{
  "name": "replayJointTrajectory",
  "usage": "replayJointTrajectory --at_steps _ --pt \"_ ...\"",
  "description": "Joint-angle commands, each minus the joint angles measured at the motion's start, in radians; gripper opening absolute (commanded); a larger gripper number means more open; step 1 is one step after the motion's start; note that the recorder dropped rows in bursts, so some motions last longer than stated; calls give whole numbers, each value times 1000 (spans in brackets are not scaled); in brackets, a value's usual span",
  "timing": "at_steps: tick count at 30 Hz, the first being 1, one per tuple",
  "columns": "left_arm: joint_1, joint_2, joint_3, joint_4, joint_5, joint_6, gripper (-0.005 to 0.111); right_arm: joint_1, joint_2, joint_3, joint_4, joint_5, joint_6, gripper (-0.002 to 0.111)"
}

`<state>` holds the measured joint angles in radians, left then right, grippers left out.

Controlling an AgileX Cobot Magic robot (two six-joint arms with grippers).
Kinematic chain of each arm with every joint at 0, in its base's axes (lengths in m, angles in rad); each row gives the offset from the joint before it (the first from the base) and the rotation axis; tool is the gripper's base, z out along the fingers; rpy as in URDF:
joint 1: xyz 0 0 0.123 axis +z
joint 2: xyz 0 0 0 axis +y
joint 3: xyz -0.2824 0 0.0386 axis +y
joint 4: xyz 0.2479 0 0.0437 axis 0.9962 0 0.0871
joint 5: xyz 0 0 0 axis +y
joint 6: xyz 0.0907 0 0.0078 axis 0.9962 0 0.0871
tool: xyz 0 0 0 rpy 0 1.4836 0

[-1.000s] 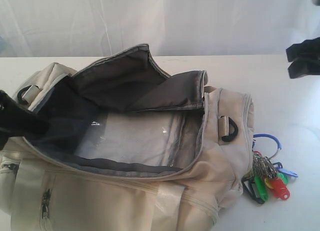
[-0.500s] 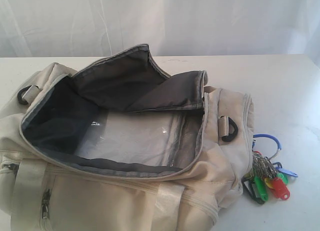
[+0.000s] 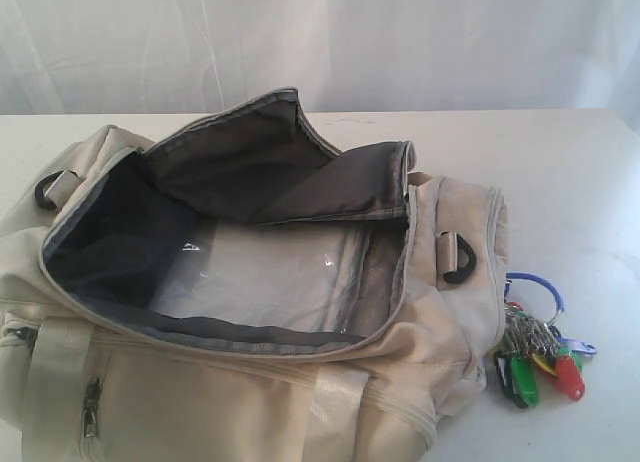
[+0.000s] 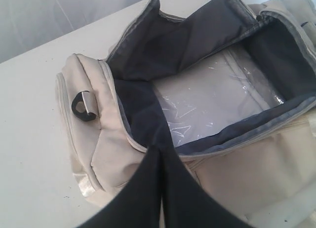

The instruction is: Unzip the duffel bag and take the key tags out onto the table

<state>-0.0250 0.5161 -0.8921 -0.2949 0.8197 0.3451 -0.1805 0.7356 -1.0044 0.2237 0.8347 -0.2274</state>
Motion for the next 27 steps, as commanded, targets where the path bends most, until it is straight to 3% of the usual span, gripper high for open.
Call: replayJointTrajectory --at_steps 1,6,16,20,24,27 --pt "2 -8 -4 -18 6 -10 0 -1 -5 8 2 -8 5 0" --pt "7 -22 -4 -10 10 -10 0 -1 -5 8 2 -8 5 0" --pt "139 -230 0 13 -15 20 0 -1 -5 8 2 -10 5 0" --pt "170 -330 102 -5 -264 20 0 -1 -5 8 2 -10 5 0" --pt "179 -426 320 -156 -580 20 0 -1 -5 8 2 -10 5 0" --pt "179 -485 507 -279 -708 17 0 -1 -5 8 2 -10 5 0"
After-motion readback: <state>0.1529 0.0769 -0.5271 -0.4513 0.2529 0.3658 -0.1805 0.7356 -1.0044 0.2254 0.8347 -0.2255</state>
